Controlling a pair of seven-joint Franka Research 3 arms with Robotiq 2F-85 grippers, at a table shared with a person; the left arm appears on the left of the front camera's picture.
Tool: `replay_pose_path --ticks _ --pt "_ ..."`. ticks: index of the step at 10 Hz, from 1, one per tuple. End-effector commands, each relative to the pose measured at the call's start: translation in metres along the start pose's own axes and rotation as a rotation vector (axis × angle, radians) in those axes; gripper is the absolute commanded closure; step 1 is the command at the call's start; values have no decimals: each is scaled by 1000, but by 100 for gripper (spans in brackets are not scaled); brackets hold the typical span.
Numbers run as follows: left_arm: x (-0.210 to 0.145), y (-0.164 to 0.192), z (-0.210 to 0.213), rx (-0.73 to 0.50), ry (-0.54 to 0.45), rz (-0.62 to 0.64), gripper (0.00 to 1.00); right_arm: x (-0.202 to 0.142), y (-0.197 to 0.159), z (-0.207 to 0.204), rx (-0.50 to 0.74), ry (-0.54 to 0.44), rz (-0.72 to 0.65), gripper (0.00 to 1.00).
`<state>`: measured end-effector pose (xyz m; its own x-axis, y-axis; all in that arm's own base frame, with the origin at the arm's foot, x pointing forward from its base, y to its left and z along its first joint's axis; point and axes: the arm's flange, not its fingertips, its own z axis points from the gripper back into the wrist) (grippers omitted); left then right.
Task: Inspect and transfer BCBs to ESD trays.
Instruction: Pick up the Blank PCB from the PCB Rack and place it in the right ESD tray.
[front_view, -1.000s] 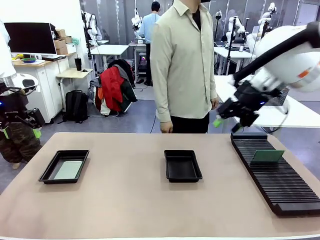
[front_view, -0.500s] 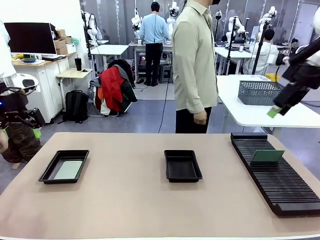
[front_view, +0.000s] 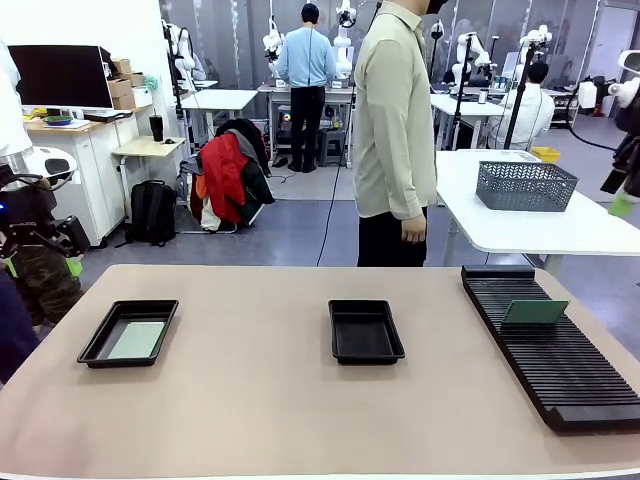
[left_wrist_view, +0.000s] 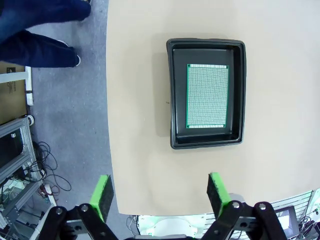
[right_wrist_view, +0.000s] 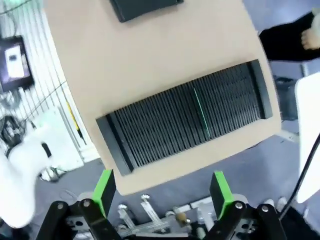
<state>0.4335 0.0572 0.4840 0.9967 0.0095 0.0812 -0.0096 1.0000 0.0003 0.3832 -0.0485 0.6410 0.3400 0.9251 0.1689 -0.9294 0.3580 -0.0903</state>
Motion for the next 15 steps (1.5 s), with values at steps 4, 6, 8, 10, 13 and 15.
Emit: replay_pose_path --ticks 4,6,8,10,13,15 --pt "1 0 -2 -2 -10 2 0 -21 1 33 -83 28 361 0" --pt "1 0 -2 -2 -10 2 0 -24 4 44 -120 38 406 0" --pt "1 0 -2 -2 -10 2 0 -24 8 50 -138 51 398 0" --pt "1 0 -2 -2 -10 2 0 -19 8 48 -99 23 391 0" --pt "1 0 -2 -2 -10 2 0 -19 8 48 -99 23 391 0" --pt "1 0 -2 -2 -10 2 0 -19 8 48 -99 23 391 0"
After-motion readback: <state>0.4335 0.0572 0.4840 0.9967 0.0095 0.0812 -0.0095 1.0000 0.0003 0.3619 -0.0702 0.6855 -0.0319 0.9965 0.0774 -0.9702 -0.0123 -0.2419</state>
